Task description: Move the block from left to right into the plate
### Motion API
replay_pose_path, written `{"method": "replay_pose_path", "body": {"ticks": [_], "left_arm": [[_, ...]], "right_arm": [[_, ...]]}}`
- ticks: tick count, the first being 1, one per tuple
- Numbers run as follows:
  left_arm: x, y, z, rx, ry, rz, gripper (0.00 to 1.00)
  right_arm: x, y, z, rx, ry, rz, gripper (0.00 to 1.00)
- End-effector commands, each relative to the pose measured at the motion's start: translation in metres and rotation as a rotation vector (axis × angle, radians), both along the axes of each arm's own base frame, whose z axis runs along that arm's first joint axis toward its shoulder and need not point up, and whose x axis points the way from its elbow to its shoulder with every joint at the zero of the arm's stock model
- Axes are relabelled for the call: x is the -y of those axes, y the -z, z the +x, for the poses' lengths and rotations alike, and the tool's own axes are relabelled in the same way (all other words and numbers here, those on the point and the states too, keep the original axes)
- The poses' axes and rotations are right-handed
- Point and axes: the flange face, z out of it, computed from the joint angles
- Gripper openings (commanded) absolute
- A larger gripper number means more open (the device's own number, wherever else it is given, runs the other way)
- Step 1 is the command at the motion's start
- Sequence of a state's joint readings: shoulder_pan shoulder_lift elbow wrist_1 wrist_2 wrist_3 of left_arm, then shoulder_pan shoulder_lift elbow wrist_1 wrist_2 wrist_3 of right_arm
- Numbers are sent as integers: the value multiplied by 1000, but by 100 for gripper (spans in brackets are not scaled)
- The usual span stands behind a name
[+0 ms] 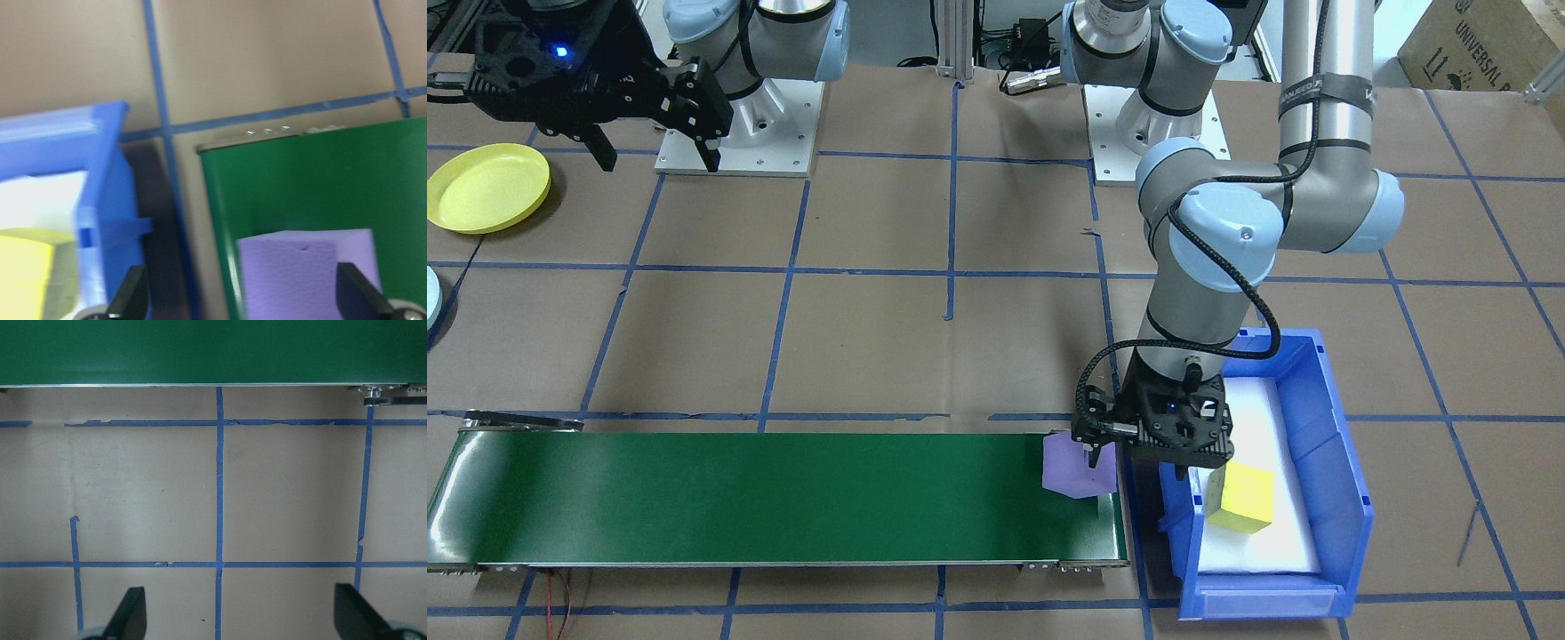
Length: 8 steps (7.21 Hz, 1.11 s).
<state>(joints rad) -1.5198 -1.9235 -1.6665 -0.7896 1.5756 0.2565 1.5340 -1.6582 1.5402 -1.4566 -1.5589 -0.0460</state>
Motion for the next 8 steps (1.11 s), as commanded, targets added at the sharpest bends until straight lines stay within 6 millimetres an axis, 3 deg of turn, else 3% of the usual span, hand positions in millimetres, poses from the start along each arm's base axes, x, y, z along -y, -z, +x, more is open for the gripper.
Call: {"method": "replay_pose_path", "body": {"ticks": [1, 3, 5, 8], "left_arm": [[5, -5, 76, -48, 10, 15, 100], [8, 6, 80, -45, 15, 34, 100], [17, 46, 84, -51, 7, 97, 100], [21, 79, 86, -60, 3, 145, 100]], "right_arm": [[0, 1, 0, 0, 0, 1, 100], [0, 1, 0, -1, 0, 2, 100], [0, 1, 0, -1, 0, 1, 100], [0, 1, 0, -1, 0, 1, 100]]}}
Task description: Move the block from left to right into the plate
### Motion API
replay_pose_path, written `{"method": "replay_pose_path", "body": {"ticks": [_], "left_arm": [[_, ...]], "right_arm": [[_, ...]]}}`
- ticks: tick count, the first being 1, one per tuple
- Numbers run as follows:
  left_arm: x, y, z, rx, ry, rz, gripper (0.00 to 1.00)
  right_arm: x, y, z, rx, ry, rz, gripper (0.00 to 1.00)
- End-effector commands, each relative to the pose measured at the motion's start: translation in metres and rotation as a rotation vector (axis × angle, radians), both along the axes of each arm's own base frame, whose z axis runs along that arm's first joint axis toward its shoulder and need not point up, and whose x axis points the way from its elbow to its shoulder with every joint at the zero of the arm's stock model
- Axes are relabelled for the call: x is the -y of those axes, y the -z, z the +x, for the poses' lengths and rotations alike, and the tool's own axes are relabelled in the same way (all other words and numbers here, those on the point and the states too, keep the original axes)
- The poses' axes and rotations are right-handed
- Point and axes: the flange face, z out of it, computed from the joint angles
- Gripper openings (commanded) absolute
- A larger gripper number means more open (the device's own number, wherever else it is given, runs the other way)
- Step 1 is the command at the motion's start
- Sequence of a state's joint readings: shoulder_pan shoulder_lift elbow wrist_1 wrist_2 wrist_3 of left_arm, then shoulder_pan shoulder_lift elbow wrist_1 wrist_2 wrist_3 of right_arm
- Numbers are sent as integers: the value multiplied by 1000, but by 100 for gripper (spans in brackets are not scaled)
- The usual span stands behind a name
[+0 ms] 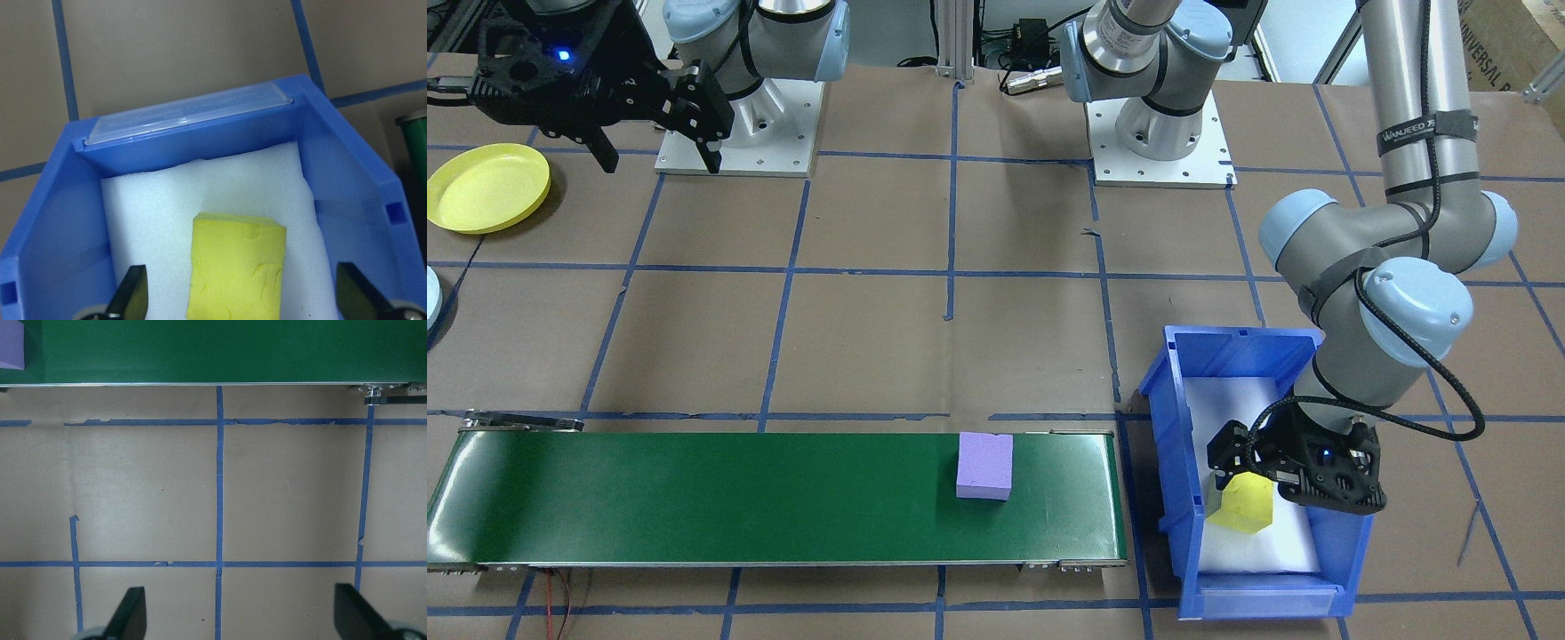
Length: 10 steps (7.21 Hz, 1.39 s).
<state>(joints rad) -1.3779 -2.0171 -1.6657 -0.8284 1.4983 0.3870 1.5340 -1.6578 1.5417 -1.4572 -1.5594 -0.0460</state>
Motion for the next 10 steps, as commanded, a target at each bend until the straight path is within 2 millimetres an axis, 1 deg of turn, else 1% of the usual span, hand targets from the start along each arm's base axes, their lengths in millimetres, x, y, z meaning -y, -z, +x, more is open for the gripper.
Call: {"method": "replay_pose_path", "body": {"ticks": [1, 5, 6, 7, 8, 9, 10], "left_arm": [[1, 25, 1, -7, -1, 39, 100], [2, 26, 2, -9, -2, 39, 95], [2, 26, 2, -9, -2, 39, 82], [1, 28, 1, -10, -2, 42, 57], [2, 27, 1, -10, 0, 40, 45], [3, 11, 1, 0, 27, 9, 44], [4, -33, 0, 6, 41, -79, 44]], "right_arm": [[0, 0, -1, -1, 2, -1, 100], [0, 0, 0, 1, 0, -1, 100], [0, 0, 0, 1, 0, -1, 100], [0, 0, 0, 1, 0, -1, 100], [0, 0, 0, 1, 0, -1, 100], [0, 1, 0, 1, 0, 1, 100], [0, 1, 0, 1, 0, 1, 100]]}}
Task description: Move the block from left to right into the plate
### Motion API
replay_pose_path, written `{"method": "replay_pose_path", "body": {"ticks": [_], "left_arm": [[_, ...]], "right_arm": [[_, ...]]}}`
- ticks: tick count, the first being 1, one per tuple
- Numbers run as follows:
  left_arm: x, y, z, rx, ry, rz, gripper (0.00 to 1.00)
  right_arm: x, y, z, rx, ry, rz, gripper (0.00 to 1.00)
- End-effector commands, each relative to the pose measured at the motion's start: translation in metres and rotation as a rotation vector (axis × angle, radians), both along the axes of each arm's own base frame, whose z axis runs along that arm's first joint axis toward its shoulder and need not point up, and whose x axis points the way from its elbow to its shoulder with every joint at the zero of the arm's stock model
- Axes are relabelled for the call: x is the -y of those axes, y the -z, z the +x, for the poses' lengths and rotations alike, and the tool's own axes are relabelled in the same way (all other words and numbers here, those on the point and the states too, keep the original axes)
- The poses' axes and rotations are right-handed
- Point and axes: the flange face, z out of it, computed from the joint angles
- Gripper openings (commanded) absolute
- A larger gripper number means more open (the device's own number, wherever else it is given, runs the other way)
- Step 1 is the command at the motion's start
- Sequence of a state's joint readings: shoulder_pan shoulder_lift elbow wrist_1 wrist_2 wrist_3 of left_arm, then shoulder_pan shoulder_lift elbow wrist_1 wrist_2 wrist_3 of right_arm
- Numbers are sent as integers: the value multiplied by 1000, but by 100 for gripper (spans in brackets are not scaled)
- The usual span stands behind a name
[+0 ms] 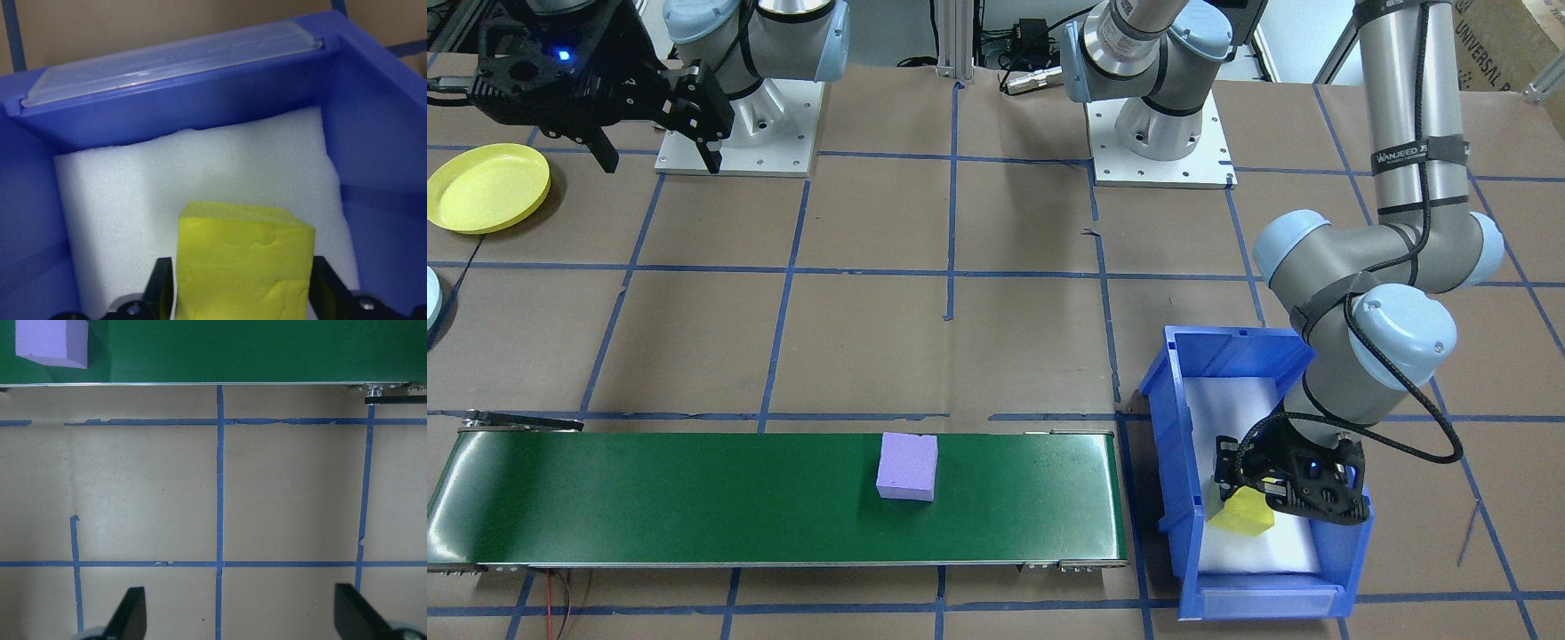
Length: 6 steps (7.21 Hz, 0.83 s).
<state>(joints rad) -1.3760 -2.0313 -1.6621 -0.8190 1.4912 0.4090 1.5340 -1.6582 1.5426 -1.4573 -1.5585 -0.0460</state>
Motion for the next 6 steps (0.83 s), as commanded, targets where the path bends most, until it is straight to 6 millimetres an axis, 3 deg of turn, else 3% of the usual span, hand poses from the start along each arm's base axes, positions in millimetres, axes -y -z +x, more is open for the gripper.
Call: {"method": "replay_pose_path", "body": {"ticks": [1, 2, 3, 4, 5, 6], "left_arm": [[-9, -92, -12, -29, 40, -165, 44], [-24, -136, -32, -101, 73, -243, 45], [-37, -159, -63, -157, 120, -282, 45], [-45, -164, -100, -178, 141, -285, 45], [-52, -156, -141, -225, 108, -252, 45], [-54, -123, -162, -236, 106, -182, 45]], "right_arm": [[0, 1, 0, 0, 2, 2, 100], [2, 1, -1, 1, 5, -6, 100], [4, -2, -5, -5, 17, -19, 100], [8, -8, -15, 36, 45, -32, 100], [26, 5, -29, 167, 85, -16, 100], [33, 2, -65, 180, 140, -28, 100]]}}
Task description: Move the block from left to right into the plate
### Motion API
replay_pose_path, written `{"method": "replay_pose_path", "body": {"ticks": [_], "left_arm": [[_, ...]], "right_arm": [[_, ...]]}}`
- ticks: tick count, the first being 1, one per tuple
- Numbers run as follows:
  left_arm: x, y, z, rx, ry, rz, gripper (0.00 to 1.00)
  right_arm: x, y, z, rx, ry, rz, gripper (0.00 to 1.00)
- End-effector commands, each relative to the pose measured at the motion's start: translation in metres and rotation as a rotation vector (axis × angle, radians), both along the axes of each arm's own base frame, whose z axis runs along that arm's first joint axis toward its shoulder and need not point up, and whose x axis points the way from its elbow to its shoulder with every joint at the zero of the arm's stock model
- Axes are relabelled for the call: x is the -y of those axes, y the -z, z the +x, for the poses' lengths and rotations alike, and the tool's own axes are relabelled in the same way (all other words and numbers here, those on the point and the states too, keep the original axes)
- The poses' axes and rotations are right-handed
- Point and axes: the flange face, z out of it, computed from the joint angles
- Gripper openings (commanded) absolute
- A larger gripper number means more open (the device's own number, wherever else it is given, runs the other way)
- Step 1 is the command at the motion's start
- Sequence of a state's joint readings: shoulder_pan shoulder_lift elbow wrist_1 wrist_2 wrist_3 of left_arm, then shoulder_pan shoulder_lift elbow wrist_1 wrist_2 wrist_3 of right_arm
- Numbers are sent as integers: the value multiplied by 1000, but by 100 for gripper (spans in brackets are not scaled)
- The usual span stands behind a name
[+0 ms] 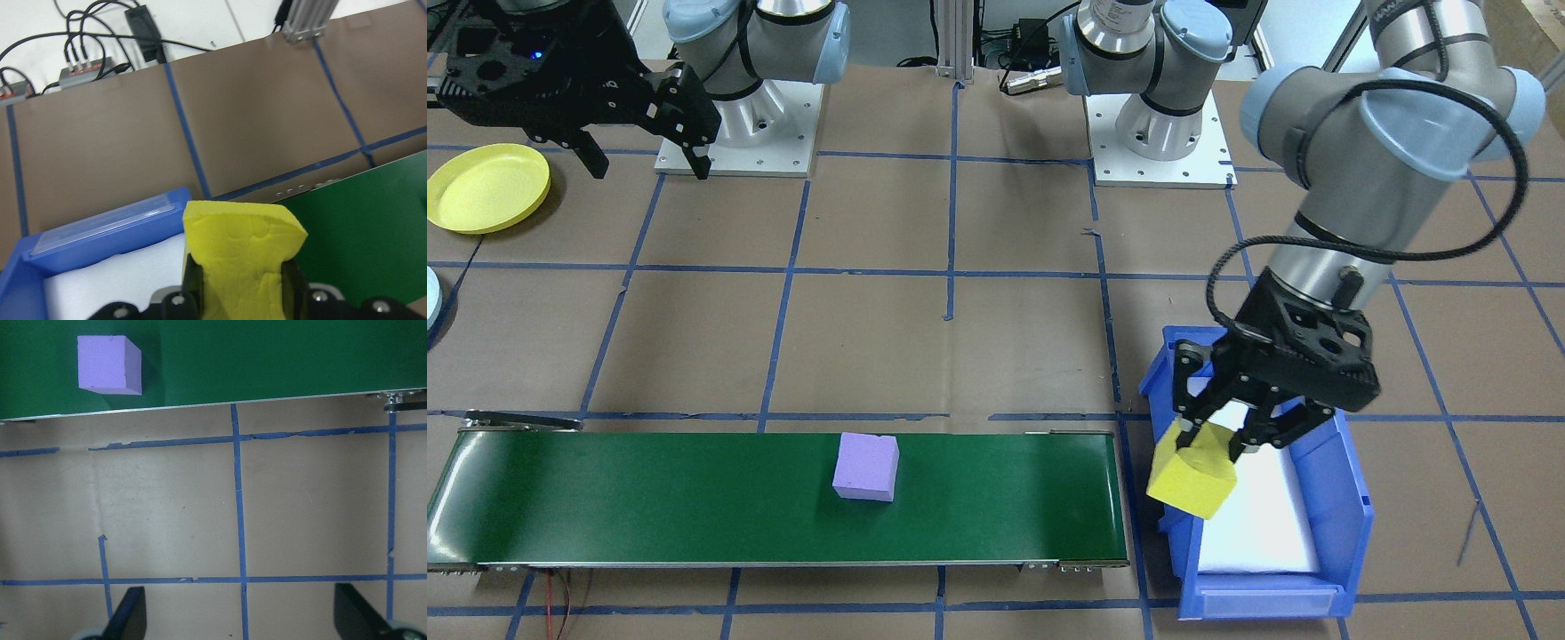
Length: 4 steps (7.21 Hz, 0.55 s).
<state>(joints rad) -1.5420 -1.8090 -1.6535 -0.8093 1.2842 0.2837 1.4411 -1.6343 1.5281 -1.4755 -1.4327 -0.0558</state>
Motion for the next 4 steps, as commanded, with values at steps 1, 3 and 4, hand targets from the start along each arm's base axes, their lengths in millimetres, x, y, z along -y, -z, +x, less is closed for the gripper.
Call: {"method": "replay_pose_path", "body": {"ticks": [1, 3, 4], "left_arm": [[-1, 59, -37, -26, 10, 93, 45], [13, 106, -42, -23, 18, 125, 45], [15, 113, -41, -11, 13, 136, 45]], "right_arm": [[31, 25, -55, 75, 63, 31, 100], [71, 69, -137, 96, 160, 91, 100], [103, 114, -171, 104, 166, 98, 100]]}}
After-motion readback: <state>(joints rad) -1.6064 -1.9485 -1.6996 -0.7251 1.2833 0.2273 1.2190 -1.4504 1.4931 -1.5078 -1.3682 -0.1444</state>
